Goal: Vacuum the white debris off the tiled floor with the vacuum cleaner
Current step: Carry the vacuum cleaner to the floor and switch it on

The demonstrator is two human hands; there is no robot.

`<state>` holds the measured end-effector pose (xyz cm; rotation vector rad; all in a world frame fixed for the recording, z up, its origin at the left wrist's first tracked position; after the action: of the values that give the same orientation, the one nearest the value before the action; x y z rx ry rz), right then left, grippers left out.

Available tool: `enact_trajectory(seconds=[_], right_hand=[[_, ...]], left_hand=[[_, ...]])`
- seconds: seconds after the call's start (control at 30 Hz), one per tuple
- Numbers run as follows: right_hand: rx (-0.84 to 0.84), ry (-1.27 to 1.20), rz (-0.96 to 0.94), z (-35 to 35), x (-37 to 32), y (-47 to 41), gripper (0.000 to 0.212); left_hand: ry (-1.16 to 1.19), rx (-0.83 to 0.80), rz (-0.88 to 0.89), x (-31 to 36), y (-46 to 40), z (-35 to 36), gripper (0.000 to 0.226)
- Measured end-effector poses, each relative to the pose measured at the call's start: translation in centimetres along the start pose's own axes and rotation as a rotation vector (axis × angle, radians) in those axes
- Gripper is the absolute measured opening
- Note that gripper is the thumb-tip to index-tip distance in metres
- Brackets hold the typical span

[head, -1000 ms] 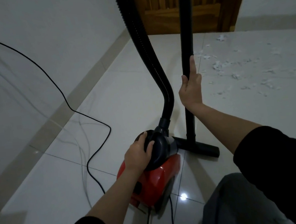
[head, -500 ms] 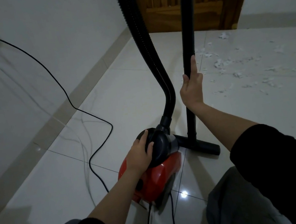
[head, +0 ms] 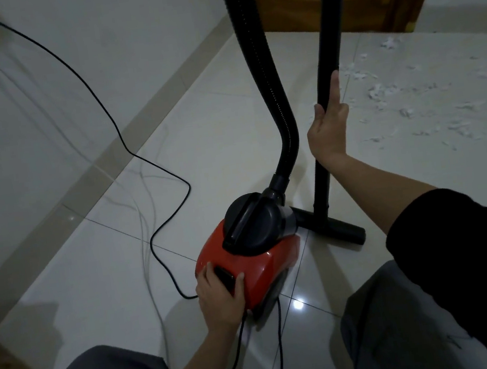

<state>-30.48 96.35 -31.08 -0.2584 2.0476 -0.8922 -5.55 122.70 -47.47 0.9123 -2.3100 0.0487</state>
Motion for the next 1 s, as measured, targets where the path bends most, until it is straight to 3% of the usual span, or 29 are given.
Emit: enact_trajectory(seconds=[0.47, 0.83, 1.0], right_hand=[[0.022, 0.009, 0.001, 0.2, 0.1, -0.3, 0.056], [0.056, -0.031, -0.031, 0.2, 0.1, -0.5, 0.055], [0.061, -0.028, -0.006, 0.1, 0.0, -0.6, 0.057]], left_hand=[[0.299, -0.150, -0.136, -0.4, 2.1, 1.3, 0.097], [0.046, -0.021, 0.043, -1.6, 1.3, 0.7, 0.086], [-0.031, -0.011, 0.037, -1.2, 1.3, 0.6, 0.087]])
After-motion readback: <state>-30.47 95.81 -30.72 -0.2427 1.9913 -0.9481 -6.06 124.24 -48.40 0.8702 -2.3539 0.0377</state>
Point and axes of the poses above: each hand's wrist, its own y-axis away from the middle knuckle, its own z-axis out of the palm, x = y × z, the point moved 4 cm from there along -y, towards the middle knuckle, and after that the axes turned 14 degrees about -z, right-handed, at the moved point
